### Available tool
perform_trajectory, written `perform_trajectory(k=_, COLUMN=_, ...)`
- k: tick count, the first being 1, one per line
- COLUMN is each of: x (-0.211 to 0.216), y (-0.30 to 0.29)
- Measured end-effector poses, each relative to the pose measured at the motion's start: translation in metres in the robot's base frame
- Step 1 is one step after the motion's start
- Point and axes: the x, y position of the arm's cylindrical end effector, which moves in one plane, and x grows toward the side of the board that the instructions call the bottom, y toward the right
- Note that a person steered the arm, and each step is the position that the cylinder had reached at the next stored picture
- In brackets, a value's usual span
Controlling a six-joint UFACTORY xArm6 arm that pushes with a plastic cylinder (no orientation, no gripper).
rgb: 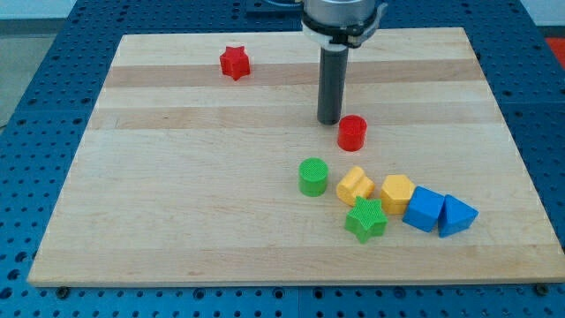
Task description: Move your arm closer to red star
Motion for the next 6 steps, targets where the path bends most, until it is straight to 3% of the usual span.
perform_trajectory(k=1, x=0.001, y=0.011)
perform_trajectory(k=2, x=0.061, y=0.011)
perform_trajectory(k=3, x=0.036, y=0.005)
perform_trajectory(k=4, x=-0.020, y=-0.045)
perform_trajectory(k=5, x=-0.037, y=-0.132)
perform_trajectory(k=6, x=-0.101, y=-0.187)
